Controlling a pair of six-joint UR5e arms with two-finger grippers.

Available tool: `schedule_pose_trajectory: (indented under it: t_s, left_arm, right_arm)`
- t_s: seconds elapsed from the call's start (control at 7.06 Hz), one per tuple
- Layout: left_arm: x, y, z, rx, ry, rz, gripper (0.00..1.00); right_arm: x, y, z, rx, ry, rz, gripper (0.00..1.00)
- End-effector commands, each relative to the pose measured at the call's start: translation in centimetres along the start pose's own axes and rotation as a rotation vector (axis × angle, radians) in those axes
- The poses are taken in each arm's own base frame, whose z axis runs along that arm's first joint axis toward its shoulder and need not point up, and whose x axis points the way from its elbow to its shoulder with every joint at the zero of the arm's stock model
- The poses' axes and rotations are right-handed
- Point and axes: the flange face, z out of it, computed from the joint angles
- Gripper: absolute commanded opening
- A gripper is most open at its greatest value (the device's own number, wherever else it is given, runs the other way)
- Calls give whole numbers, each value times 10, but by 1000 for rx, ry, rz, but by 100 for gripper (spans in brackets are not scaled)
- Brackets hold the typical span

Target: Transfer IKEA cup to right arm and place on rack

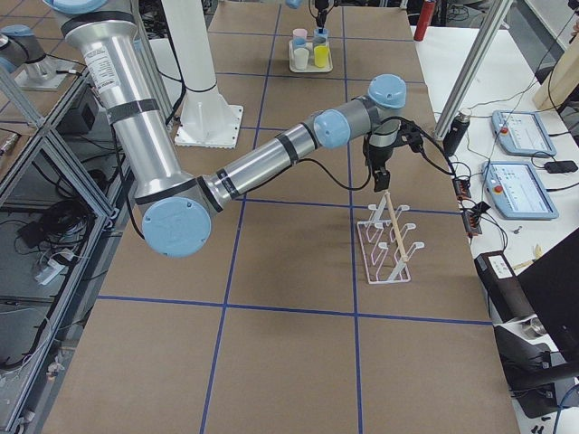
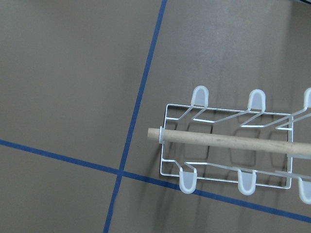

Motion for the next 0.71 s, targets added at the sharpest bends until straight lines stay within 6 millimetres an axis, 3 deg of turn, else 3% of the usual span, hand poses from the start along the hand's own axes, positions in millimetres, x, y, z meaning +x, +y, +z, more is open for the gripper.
schedule_pose_trajectory:
  t_s: [0.0, 0.14, 0.28, 0.57]
  left_arm:
    - [1, 0, -3, 6, 0, 3, 0]
    - [8, -7, -19, 46, -22, 15, 0]
    - [-10, -10, -44, 106, -79, -18, 0]
    - [-60, -19, -110, 253, -185, -112, 0]
  right_arm:
    - [-4, -1, -3, 5, -9, -5, 100]
    - [-9, -5, -7, 9, -15, -11, 100]
    - [-11, -5, -8, 14, -16, -11, 100]
    - [-39, -25, -29, 63, -30, 114, 100]
